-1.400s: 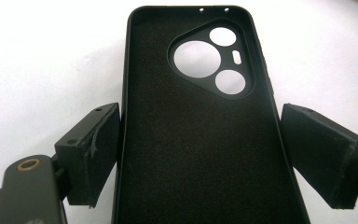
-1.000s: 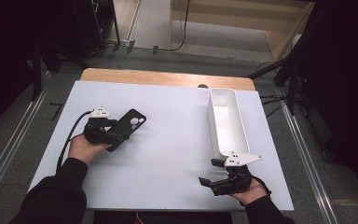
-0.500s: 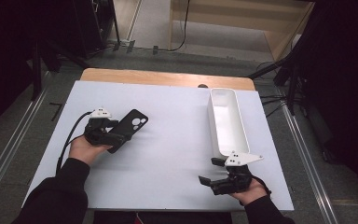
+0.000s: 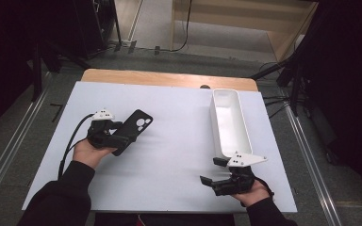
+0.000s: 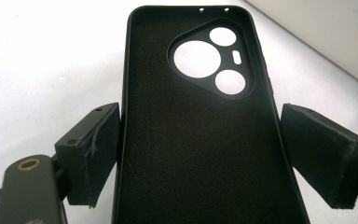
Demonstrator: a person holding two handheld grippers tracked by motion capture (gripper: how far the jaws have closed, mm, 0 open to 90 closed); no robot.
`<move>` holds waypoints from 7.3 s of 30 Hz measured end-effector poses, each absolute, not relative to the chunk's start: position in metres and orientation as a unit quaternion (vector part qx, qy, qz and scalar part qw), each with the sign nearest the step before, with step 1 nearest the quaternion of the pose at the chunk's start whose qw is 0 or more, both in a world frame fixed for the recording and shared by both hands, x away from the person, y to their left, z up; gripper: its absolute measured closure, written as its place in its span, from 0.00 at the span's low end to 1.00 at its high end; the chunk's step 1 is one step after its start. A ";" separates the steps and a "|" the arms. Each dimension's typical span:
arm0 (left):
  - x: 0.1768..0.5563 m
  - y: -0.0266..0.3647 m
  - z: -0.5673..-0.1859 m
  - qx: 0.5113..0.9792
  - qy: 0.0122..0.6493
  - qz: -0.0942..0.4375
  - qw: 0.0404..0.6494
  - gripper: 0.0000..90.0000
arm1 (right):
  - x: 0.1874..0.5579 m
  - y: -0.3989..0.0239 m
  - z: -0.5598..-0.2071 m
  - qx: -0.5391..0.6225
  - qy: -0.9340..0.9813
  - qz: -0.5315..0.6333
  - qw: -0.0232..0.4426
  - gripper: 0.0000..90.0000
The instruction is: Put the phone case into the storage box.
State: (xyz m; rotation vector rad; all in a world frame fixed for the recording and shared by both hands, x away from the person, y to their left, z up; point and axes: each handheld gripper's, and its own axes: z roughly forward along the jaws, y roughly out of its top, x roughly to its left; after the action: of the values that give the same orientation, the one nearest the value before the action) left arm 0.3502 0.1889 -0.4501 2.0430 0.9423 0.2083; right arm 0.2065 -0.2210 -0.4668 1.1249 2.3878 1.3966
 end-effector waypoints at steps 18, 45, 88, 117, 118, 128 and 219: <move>0.334 0.168 -0.447 0.802 0.393 0.094 0.440 0.16 | 0.211 -0.217 -0.458 0.394 0.782 0.473 0.098 0.15; 0.311 0.137 -0.448 0.769 0.416 0.099 0.476 0.16 | 0.225 -0.205 -0.438 0.421 0.775 0.459 0.106 0.15; 0.292 0.115 -0.469 0.712 0.450 0.101 0.530 0.16 | 0.267 -0.168 -0.404 0.433 0.758 0.484 0.067 0.26; 0.284 0.107 -0.476 0.699 0.435 0.108 0.557 0.16 | 0.300 -0.155 -0.403 0.469 0.739 0.483 0.038 0.25; 0.283 0.107 -0.476 0.700 0.435 0.108 0.556 0.16 | 0.302 -0.154 -0.403 0.470 0.738 0.484 0.034 0.25; 0.281 0.103 -0.478 0.699 0.436 0.104 0.558 0.16 | 0.312 -0.148 -0.405 0.479 0.731 0.485 0.023 0.26; 0.286 0.103 -0.458 0.741 0.403 0.063 0.533 0.04 | 0.338 -0.144 -0.398 0.535 0.699 0.472 -0.046 0.83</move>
State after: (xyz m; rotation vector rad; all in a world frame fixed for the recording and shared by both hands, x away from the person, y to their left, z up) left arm 0.2859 0.1030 -0.4576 1.7666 0.9605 0.1503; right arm 0.3384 -0.1445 -0.3979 1.7322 2.2630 1.5270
